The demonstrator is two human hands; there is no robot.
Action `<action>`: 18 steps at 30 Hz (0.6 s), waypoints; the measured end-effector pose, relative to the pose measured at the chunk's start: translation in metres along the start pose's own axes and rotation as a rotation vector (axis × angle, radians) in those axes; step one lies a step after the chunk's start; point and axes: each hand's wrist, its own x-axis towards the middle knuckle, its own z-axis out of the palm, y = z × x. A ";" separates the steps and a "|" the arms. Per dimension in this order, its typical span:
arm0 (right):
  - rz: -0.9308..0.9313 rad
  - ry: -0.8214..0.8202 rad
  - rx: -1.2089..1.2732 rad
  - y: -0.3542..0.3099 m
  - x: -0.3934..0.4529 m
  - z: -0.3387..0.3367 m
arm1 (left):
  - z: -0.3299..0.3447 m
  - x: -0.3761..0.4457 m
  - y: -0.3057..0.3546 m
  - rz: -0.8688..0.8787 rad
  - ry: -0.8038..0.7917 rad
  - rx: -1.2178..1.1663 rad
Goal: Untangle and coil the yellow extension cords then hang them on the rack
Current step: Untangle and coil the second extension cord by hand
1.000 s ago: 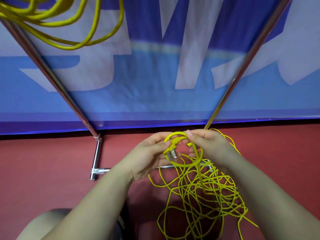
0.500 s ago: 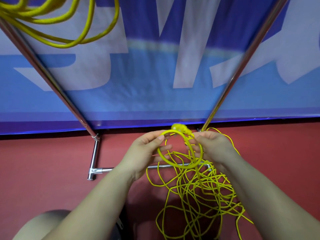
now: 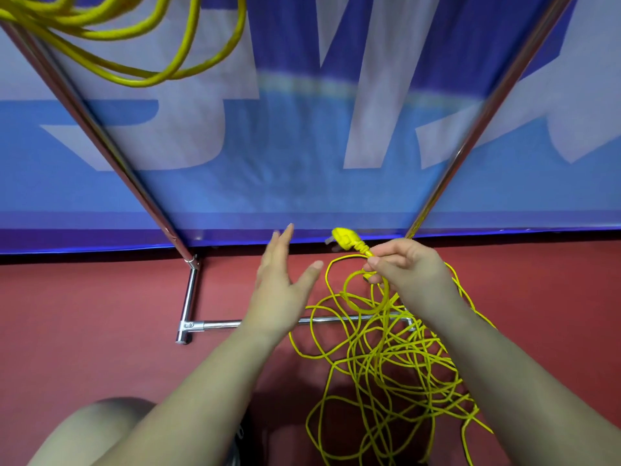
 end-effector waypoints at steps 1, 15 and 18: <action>-0.037 -0.019 -0.093 0.000 0.000 0.001 | -0.001 -0.001 0.000 0.190 0.006 0.149; -0.021 -0.541 -0.295 0.024 -0.009 0.012 | -0.016 0.003 -0.002 0.181 -0.278 0.164; 0.033 -0.567 -0.249 0.032 -0.007 0.009 | -0.029 0.009 0.001 0.100 -0.113 0.043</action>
